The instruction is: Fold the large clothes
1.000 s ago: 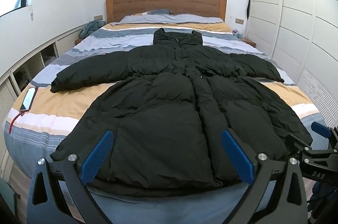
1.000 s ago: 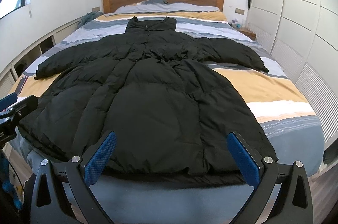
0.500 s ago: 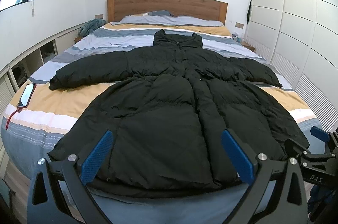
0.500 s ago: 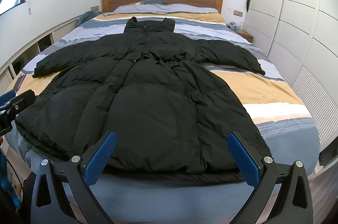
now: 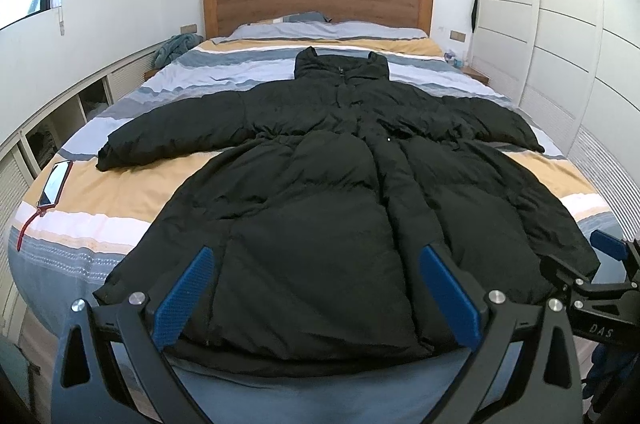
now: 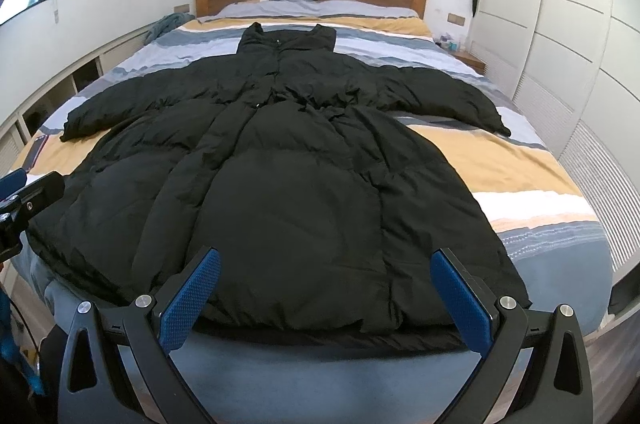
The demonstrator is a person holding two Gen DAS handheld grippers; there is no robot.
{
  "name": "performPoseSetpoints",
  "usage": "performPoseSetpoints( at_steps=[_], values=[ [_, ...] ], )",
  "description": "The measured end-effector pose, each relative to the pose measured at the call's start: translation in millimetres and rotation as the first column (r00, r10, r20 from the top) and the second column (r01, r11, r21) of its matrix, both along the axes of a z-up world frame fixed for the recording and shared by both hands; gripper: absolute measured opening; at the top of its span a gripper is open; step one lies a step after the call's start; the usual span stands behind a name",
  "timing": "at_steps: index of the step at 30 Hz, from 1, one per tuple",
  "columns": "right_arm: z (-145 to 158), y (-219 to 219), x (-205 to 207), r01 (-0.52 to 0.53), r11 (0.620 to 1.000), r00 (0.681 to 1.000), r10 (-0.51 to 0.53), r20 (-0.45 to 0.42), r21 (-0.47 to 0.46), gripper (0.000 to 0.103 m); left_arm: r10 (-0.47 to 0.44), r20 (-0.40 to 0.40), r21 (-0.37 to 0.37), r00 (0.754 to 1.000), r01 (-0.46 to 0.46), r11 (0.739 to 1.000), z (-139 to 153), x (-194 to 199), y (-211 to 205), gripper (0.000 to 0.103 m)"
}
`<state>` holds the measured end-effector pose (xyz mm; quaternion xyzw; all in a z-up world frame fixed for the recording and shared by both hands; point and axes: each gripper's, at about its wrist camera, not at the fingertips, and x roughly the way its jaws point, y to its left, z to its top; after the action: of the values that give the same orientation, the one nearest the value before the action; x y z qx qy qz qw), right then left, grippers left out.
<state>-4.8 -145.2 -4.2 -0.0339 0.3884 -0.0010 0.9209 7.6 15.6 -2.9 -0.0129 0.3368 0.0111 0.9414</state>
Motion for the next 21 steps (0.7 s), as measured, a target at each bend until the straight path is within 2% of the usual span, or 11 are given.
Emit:
performPoseSetpoints(
  at_steps=[21],
  values=[
    [-14.7,-13.8,13.2,0.026,0.999,0.999,-0.026,-0.023,0.034,0.103,-0.061,-0.086,0.035,0.994,0.064,0.997,-13.3,18.4,-7.8,0.103]
  ],
)
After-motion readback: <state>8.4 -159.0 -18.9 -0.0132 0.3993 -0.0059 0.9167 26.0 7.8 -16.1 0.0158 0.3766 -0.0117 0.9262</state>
